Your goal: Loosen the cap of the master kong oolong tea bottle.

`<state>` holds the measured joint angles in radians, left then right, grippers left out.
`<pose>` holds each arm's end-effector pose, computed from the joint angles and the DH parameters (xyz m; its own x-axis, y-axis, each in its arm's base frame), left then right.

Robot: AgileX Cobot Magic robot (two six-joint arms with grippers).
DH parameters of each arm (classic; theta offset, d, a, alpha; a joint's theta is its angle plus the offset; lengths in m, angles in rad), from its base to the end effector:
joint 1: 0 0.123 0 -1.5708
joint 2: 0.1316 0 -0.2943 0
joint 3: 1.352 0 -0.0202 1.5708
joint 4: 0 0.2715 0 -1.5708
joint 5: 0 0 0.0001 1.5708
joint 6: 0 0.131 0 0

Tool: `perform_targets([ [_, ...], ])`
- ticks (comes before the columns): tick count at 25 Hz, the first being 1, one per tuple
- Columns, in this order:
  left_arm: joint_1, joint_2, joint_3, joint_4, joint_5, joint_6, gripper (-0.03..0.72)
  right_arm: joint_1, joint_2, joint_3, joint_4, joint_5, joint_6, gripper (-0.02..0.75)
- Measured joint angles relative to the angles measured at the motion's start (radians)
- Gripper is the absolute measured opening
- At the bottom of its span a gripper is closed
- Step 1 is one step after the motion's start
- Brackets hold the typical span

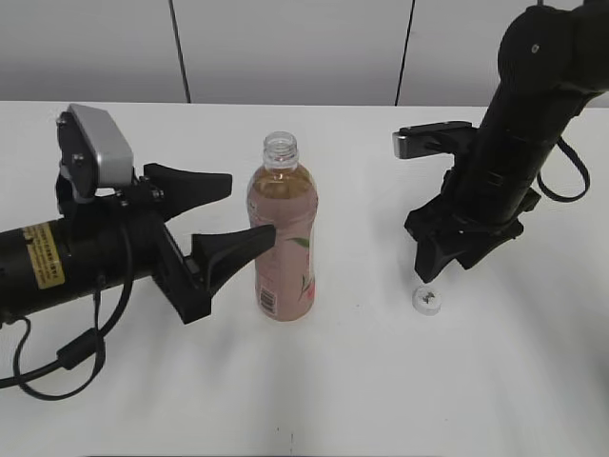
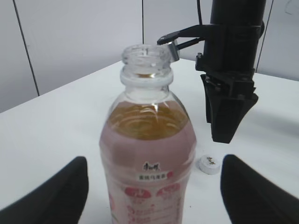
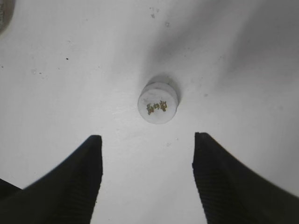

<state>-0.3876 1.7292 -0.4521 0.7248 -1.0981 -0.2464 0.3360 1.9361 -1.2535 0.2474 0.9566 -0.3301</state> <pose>0.2551 -0.1876 0.1375 -0.0843 0.1534 -0.9846 0.8581 0.5134 0.0065 0.3507 0.1503 0.1179 -0.8666 -0.4941 -0.0698 -0.4978 0.8461 0.1904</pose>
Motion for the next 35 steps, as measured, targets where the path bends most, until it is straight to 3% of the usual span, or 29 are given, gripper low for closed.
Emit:
perform_targets([
  [6,0.057,-0.102,0.059,-0.043,-0.002,-0.003,0.531,0.0,-0.034,0.0,-0.014,-0.009,0.001,0.463],
  [9,0.075,-0.154,0.06,-0.183,-0.001,-0.004,0.512,0.0,-0.036,-0.001,-0.015,-0.018,0.001,0.463],
  [13,0.109,-0.185,0.06,-0.468,0.097,-0.004,0.484,0.0,-0.036,-0.001,-0.015,-0.018,0.001,0.463],
  [16,0.175,-0.184,0.061,-0.541,0.2,-0.006,0.478,0.0,-0.036,-0.001,-0.015,-0.019,0.001,0.463],
  [20,0.289,-0.184,0.061,-0.552,0.256,-0.045,0.478,0.0,-0.036,-0.001,-0.015,-0.02,0.001,0.463],
  [25,0.41,-0.184,0.061,-0.487,0.311,-0.218,0.478,0.0,-0.036,-0.001,-0.015,-0.012,0.007,0.463],
  [28,0.422,-0.204,0.061,-0.433,0.378,-0.328,0.459,0.0,-0.044,-0.001,-0.015,-0.002,0.025,0.463],
  [35,0.423,-0.433,0.017,-0.23,0.674,-0.435,0.435,0.0,-0.135,-0.001,-0.016,0.048,0.067,0.463],
])
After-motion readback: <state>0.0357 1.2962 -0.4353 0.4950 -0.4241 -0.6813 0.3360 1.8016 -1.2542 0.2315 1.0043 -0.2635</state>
